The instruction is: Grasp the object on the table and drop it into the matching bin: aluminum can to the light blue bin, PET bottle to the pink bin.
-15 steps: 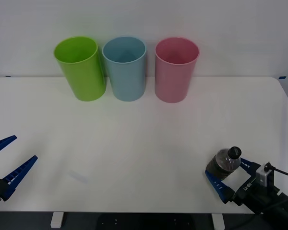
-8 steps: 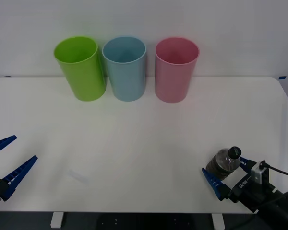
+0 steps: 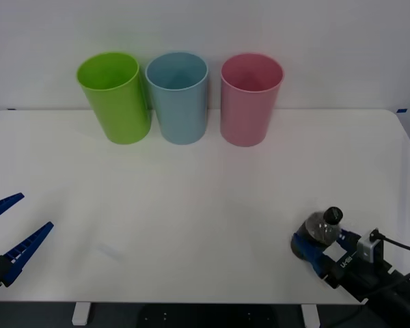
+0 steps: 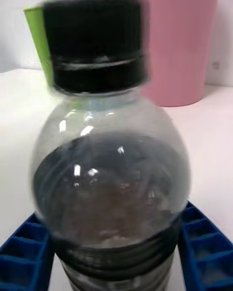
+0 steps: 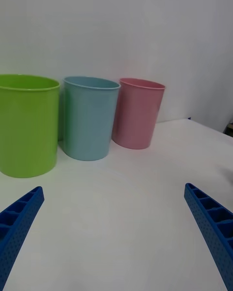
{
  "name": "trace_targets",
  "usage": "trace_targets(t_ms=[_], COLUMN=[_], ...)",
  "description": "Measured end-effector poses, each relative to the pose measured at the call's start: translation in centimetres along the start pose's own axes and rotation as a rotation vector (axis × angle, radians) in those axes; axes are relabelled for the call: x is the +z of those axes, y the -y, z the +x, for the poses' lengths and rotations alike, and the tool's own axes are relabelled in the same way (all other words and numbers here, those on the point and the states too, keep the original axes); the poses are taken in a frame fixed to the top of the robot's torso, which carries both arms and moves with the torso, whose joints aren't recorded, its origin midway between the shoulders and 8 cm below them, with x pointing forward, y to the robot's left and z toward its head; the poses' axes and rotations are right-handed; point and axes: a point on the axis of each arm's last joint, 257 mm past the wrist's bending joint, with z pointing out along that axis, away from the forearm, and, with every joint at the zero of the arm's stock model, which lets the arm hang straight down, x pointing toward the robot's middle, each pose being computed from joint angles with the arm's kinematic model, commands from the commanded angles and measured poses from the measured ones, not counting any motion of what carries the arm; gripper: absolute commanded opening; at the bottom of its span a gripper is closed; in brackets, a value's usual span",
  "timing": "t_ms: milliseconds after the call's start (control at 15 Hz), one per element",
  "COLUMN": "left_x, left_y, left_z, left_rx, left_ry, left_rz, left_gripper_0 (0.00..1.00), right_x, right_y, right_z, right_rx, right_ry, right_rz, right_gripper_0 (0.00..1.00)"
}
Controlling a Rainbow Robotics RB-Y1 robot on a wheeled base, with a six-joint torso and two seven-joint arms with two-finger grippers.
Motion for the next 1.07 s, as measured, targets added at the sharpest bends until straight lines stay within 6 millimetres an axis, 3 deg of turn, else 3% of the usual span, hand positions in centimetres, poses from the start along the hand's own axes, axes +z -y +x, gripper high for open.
trace_targets(t_ms=[600, 1067], left_x=[0.0, 0.0], left_y=[0.0, 0.0], left_z=[0.0, 0.0], left_rx=[0.000, 0.000], left_ry=[0.000, 0.000], left_rz=[0.000, 0.000], left_gripper_0=[1.00, 1.00], right_x=[-0.1, 0.7], right_y=[0.3, 1.0], right_z=[-0.6, -5.1], right_rx=[0.000, 0.030], right_ry=[0.012, 0.084], right_rz=[0.006, 0.006], right_gripper_0=[0.00, 0.00])
